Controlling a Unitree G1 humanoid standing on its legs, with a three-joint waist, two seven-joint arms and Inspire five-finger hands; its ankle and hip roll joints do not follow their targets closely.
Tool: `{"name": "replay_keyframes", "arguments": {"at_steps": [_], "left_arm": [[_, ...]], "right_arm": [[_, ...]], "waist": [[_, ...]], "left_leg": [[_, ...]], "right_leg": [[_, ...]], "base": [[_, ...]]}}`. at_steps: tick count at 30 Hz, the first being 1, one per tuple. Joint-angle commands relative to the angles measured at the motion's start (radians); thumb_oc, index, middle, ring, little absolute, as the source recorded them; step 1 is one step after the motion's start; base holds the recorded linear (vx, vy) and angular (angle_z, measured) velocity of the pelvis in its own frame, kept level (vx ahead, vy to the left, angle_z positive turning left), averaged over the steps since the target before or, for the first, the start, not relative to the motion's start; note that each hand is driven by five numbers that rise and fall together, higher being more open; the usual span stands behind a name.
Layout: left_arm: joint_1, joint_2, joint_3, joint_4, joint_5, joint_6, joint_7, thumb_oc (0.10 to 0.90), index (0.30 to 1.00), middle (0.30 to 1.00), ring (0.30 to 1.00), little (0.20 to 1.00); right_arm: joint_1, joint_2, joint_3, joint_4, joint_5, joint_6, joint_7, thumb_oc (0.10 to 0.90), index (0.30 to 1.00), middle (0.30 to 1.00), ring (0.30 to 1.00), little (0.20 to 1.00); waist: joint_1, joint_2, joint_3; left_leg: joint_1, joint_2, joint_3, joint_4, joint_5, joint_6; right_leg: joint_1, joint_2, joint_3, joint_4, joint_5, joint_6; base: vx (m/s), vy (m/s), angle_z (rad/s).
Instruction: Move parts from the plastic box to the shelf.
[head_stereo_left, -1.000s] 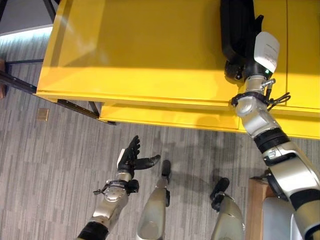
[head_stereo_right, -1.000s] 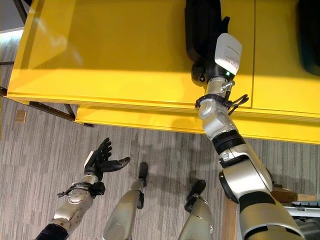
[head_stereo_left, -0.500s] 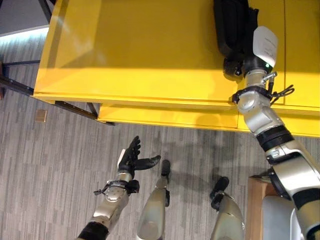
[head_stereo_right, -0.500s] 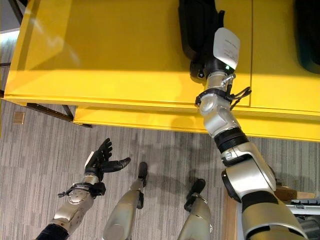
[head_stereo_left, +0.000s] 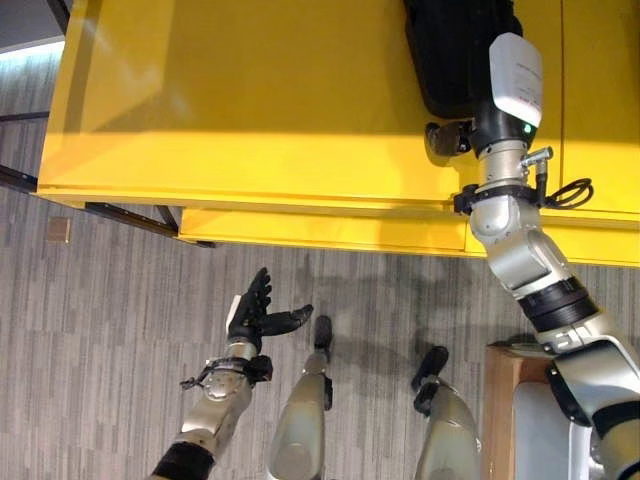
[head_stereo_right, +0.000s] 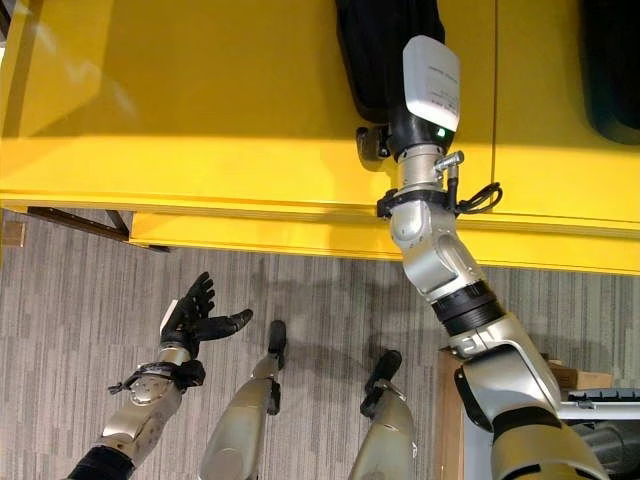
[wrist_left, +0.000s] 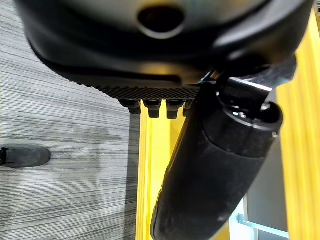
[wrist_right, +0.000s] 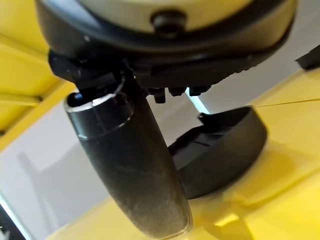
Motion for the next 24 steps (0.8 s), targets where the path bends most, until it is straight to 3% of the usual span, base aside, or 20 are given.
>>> {"name": "replay_keyframes", "arguments": {"at_steps": [1, 18, 24], "left_arm": [[0.029, 0.047, 0.045, -0.102, 0.028, -0.061, 0.024, 0.9, 1.0, 1.0, 1.0, 1.0], [0.041, 0.038, 0.058, -0.101, 0.042, -0.051, 0.04, 0.9, 1.0, 1.0, 1.0, 1.0], [0.044, 0.032, 0.045, -0.094, 0.047, -0.047, 0.043, 0.9, 1.0, 1.0, 1.0, 1.0]], "right_arm": [[-0.105, -0.048, -0.047, -0.113, -0.074, -0.073, -0.05, 0.9, 1.0, 1.0, 1.0, 1.0], [-0.017, -0.025, -0.111, -0.248, -0.007, -0.126, -0.079, 0.9, 1.0, 1.0, 1.0, 1.0], [0.054, 0.007, -0.158, -0.335, 0.118, -0.216, -0.111, 0.9, 1.0, 1.0, 1.0, 1.0]], "waist": [[-0.007, -0.033, -0.018], [-0.03, -0.052, -0.023], [-0.048, -0.058, -0.025]], "left_leg": [[0.046, 0.023, 0.005, 0.053, -0.093, -0.02], [0.05, 0.029, 0.01, 0.061, -0.098, -0.022], [0.059, 0.035, 0.017, 0.057, -0.098, -0.024]], "right_leg": [[0.083, -0.037, 0.052, -0.13, 0.15, 0.066], [0.073, -0.031, 0.068, -0.113, 0.142, 0.063], [0.072, -0.026, 0.075, -0.11, 0.139, 0.063]], "base": [[0.0, 0.0, 0.0], [0.0, 0.0, -0.02], [0.0, -0.001, -0.02]]}}
